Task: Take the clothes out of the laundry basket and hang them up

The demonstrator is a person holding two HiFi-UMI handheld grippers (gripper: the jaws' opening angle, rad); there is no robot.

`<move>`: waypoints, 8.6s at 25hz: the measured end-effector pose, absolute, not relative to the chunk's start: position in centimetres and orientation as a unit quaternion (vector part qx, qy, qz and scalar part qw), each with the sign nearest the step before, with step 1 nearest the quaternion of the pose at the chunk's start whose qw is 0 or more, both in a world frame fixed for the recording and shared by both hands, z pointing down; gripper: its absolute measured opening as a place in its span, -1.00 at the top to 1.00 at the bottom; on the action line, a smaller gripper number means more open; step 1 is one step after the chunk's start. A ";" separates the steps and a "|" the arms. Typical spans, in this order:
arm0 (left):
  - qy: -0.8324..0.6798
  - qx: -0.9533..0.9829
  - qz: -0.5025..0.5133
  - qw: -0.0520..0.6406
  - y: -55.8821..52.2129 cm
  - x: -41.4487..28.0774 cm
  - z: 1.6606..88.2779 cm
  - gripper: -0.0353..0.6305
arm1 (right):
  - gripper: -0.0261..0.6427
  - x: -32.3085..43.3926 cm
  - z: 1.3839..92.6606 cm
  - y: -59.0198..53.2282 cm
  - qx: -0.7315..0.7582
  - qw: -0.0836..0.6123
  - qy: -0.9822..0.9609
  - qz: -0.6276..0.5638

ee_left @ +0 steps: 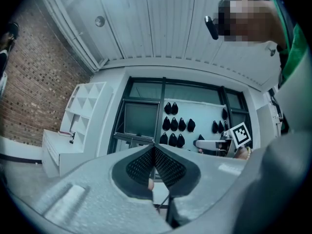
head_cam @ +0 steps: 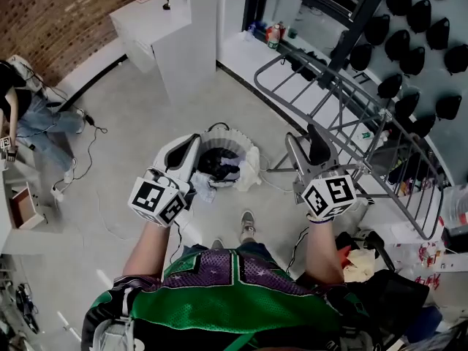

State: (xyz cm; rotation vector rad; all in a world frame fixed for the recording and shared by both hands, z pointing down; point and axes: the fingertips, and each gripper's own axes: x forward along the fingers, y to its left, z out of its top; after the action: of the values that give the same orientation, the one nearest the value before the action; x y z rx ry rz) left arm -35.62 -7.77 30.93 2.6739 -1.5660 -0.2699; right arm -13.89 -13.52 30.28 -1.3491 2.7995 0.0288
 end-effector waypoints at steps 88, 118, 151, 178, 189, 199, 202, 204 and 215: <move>-0.537 0.838 -0.029 0.090 -14.5 -34.9 50.6 0.84 | 0.84 -14.4 78.1 -23.7 -0.354 -0.314 0.876 -0.094; -0.436 0.895 -0.094 0.007 -4.0 -30.6 33.1 0.84 | 0.85 -7.5 44.7 -7.5 -0.492 -0.175 0.853 -0.001; -0.268 0.961 -0.075 -0.010 -0.9 6.8 28.5 0.85 | 0.86 24.6 28.3 4.8 -0.616 0.015 0.787 0.031; -0.165 0.981 -0.100 0.013 -19.7 16.9 28.8 0.84 | 0.85 39.1 26.1 -7.6 -0.745 0.004 0.666 0.031; -0.214 0.973 -0.084 0.007 -23.1 23.6 29.4 0.84 | 0.85 48.4 31.3 -15.1 -0.715 0.005 0.699 -0.025; -0.251 0.966 -0.065 0.013 -25.4 27.6 31.3 0.84 | 0.85 53.7 35.8 -21.0 -0.694 -0.006 0.718 -0.058; -0.261 0.963 -0.059 0.017 -25.9 28.3 32.1 0.84 | 0.85 54.6 37.6 -22.2 -0.688 -0.011 0.722 -0.072; -0.269 0.961 -0.055 0.021 -26.3 28.9 32.5 0.84 | 0.85 55.2 39.0 -23.0 -0.683 -0.016 0.725 -0.083; -0.301 0.952 -0.041 0.031 -28.1 30.6 34.7 0.84 | 0.71 56.8 44.3 -26.8 -0.668 -0.057 0.734 -0.108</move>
State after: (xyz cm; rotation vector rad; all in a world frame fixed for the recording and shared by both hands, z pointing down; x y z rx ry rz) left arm 30.61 -28.06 34.74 2.9334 -0.9287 -0.1265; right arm 56.81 -26.80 44.31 -2.1775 2.3952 -0.3513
